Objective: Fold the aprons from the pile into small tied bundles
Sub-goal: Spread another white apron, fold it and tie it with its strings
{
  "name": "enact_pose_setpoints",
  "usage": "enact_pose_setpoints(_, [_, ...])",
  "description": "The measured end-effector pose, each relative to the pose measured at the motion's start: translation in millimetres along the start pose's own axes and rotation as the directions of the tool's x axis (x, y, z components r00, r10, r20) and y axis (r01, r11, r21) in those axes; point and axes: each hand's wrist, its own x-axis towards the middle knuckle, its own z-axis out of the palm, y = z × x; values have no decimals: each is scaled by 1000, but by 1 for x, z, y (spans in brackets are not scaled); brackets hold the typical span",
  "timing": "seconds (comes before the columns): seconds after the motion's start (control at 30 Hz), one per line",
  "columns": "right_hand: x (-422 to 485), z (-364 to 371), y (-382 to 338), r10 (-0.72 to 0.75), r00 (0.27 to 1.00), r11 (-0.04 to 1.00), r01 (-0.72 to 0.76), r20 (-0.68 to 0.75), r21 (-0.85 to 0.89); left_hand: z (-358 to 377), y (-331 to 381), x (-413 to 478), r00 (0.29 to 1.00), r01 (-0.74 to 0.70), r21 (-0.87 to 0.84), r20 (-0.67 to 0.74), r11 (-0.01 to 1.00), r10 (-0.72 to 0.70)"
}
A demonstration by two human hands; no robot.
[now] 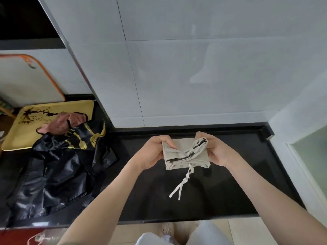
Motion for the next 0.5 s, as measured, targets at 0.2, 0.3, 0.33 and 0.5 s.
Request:
enact_pose_setpoints(0.2, [-2, -10, -10, 39, 995, 979, -21, -88, 205, -1, 11, 5, 985, -105, 180, -115, 978, 127])
enact_pose_setpoints(0.3, [-1, 2, -16, 144, 987, 987, -139, -65, 87, 3, 17, 4, 976, -144, 299, -112, 943, 185])
enact_pose_setpoints(0.33, [-2, 6, -16, 162, 986, 986, -160, -42, 52, 5, 18, 5, 973, -155, 315, -117, 936, 200])
enact_pose_setpoints(0.5, [-9, 13, -28, 217, 976, 958, -218, -25, -184, 2, 27, 4, 949, -207, 304, -169, 930, 267])
